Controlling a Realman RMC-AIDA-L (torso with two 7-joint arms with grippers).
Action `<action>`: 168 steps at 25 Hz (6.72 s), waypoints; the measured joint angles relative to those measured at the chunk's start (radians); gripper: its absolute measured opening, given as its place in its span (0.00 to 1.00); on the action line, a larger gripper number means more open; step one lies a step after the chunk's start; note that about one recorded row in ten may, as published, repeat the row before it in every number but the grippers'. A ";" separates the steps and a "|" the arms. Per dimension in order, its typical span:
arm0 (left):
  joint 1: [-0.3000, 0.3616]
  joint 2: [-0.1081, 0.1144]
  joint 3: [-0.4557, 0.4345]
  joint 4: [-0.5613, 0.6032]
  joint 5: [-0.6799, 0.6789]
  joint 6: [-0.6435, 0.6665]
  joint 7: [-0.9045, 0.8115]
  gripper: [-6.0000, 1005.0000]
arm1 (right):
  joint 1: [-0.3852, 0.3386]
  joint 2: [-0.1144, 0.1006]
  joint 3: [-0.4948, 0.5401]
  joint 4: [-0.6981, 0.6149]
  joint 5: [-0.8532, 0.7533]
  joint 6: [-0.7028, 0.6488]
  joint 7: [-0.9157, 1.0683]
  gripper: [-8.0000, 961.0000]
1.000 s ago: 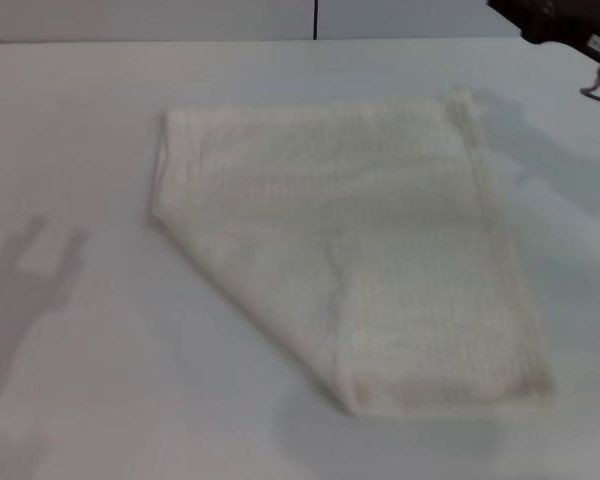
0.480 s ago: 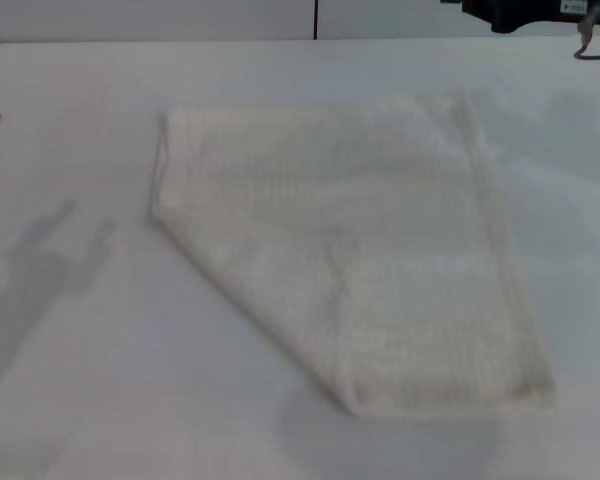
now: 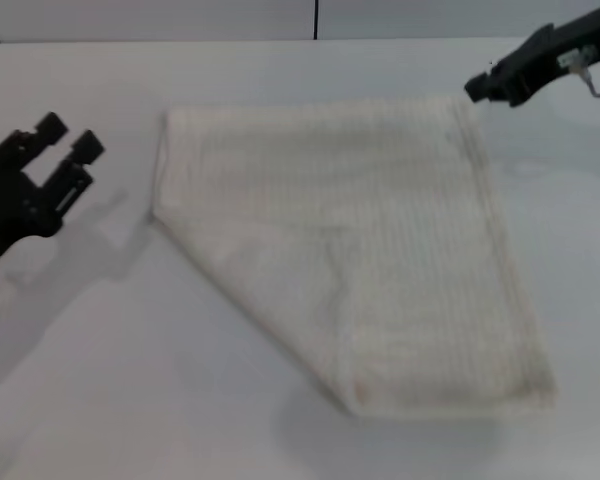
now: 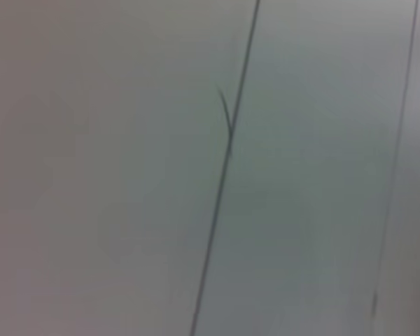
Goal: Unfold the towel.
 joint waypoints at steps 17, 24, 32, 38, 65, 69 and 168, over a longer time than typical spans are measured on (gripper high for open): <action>-0.212 -0.018 0.236 -0.041 -0.003 -0.277 -0.028 0.51 | -0.019 0.080 -0.003 0.132 -0.095 0.162 0.015 0.01; -0.280 -0.018 0.308 -0.070 -0.007 -0.340 -0.055 0.51 | -0.015 0.085 -0.008 0.149 -0.113 0.176 0.039 0.01; -0.309 -0.018 0.414 -0.068 -0.009 -0.368 -0.122 0.50 | -0.015 0.085 -0.030 0.155 -0.124 0.182 0.062 0.01; -0.333 -0.019 0.475 -0.062 -0.011 -0.360 -0.206 0.50 | -0.015 0.084 -0.036 0.161 -0.125 0.182 0.063 0.01; -0.365 -0.020 0.915 0.116 -0.182 -0.667 -0.379 0.50 | -0.016 0.091 -0.049 0.168 -0.145 0.201 0.067 0.01; -0.365 -0.020 0.994 0.151 -0.236 -0.708 -0.379 0.50 | -0.015 0.091 -0.049 0.170 -0.146 0.204 0.068 0.01; -0.510 -0.020 0.826 0.318 0.630 -0.665 -1.126 0.48 | -0.014 0.095 -0.050 0.199 -0.172 0.203 0.079 0.01</action>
